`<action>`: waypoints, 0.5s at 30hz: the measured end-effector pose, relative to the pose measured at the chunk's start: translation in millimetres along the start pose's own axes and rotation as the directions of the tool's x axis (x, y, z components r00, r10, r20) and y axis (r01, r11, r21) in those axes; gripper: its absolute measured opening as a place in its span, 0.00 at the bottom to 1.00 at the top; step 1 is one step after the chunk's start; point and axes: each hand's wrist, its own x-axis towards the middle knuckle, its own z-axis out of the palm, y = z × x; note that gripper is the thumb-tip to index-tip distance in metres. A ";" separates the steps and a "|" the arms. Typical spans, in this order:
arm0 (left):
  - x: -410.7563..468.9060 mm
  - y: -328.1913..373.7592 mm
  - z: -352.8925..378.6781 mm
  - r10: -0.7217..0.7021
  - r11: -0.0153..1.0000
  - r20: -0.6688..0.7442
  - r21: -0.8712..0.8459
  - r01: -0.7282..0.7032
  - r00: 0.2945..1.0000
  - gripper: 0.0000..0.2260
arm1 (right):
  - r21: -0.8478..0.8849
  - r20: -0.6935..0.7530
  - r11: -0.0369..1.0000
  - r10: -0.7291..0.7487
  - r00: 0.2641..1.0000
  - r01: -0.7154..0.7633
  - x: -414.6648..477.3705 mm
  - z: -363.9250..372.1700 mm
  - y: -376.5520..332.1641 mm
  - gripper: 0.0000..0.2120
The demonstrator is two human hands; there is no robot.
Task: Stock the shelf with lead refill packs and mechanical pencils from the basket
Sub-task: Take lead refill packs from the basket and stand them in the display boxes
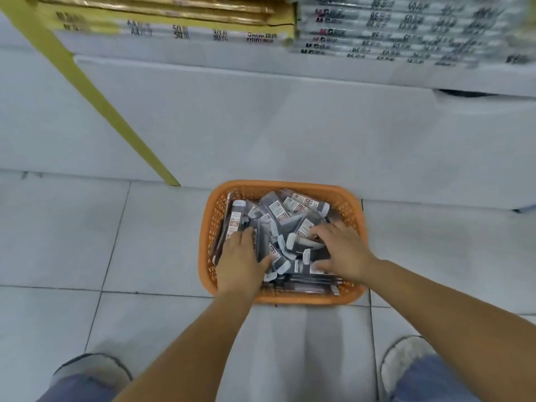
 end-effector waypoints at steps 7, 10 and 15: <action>-1.1 1.7 -3.1 -0.059 0.991 0.095 -0.117 0.070 0.994 0.27 | 0.238 0.001 0.968 0.077 0.997 -0.075 -3.1 9.4 -18.5 0.17; -3.1 1.8 -5.3 -0.077 0.970 0.106 -0.221 0.099 0.991 0.10 | 0.449 0.001 0.886 0.134 0.991 -0.120 -4.7 5.2 -29.8 0.15; -7.0 6.1 -12.6 -0.110 0.837 0.075 -0.531 0.133 0.991 0.10 | 0.709 -0.001 0.693 0.188 0.982 -0.131 -4.6 -7.9 -52.6 0.17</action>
